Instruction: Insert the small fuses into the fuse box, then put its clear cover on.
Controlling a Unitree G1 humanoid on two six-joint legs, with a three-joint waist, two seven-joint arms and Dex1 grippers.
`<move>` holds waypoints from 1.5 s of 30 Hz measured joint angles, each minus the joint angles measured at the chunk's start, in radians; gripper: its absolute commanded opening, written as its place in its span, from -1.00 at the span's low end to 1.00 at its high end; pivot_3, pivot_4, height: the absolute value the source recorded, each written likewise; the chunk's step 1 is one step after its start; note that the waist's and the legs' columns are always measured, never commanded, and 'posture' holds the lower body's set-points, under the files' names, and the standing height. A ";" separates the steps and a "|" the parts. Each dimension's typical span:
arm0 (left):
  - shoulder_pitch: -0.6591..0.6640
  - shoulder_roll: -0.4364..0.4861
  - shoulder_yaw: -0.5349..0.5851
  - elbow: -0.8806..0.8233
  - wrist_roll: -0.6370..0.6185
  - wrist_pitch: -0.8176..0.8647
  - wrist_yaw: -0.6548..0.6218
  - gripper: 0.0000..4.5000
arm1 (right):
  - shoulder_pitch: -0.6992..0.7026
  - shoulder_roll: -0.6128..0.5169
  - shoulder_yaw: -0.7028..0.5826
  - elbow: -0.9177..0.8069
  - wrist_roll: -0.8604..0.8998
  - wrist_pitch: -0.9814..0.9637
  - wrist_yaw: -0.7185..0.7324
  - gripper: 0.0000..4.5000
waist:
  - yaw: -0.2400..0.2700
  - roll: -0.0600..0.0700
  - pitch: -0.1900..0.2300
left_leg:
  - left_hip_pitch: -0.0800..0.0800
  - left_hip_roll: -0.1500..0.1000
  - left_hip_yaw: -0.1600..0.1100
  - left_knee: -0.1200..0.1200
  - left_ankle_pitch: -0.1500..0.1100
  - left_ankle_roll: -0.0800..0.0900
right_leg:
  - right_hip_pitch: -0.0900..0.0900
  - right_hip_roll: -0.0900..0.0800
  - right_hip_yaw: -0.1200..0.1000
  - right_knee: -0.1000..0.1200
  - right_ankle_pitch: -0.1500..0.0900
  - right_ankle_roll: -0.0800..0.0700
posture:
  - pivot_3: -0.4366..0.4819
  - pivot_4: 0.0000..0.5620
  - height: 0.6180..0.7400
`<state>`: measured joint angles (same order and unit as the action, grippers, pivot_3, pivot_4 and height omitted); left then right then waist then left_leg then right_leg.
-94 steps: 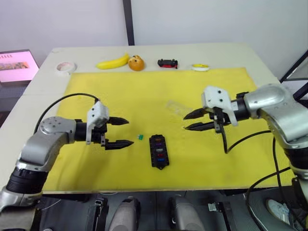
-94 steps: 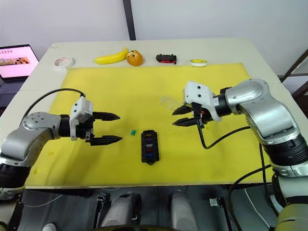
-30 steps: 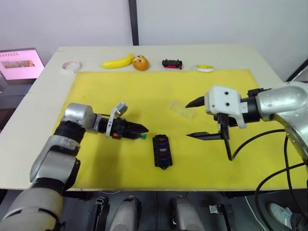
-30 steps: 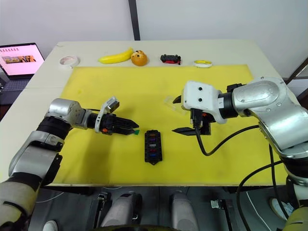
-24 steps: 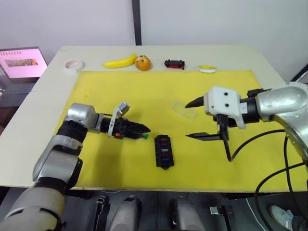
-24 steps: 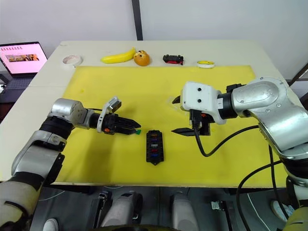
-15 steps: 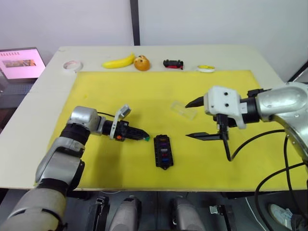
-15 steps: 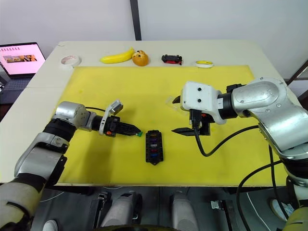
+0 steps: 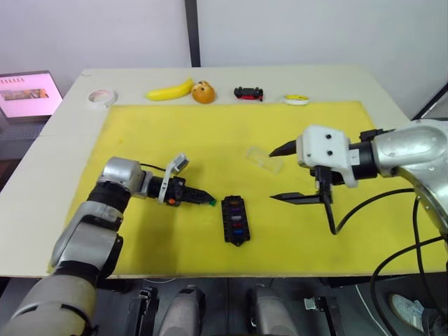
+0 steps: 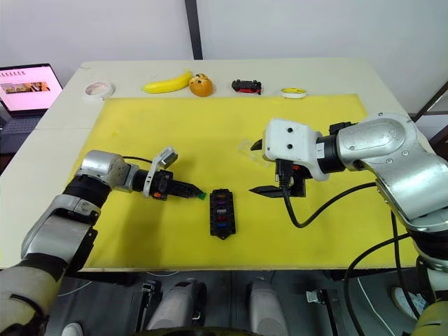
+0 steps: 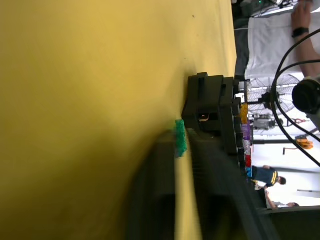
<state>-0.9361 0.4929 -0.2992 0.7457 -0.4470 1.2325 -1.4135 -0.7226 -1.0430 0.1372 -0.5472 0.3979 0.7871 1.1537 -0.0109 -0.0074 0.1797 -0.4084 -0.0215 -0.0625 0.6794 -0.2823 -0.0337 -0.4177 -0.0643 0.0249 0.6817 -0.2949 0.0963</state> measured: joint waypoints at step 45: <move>0.343 -0.254 0.837 -0.983 -0.876 -0.123 0.964 -1.00 | -0.346 0.955 -0.633 0.418 0.690 0.820 -0.921 0.40 | -0.010 0.000 0.000 | -0.002 0.002 0.002 -0.002 0.000 -0.001 | -0.007 0.000 0.002 0.004 0.000 0.000 | -0.05 -0.47 1.00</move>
<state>-0.5933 0.2389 0.5378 -0.2377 -1.3232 1.1095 -0.4492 -1.0686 -0.0876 -0.4958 -0.1294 1.0881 1.6069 0.2330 -0.0211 -0.0073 0.1794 -0.4107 -0.0193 -0.0610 0.6778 -0.2819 -0.0351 -0.4245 -0.0640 0.0272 0.6861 -0.2947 0.0963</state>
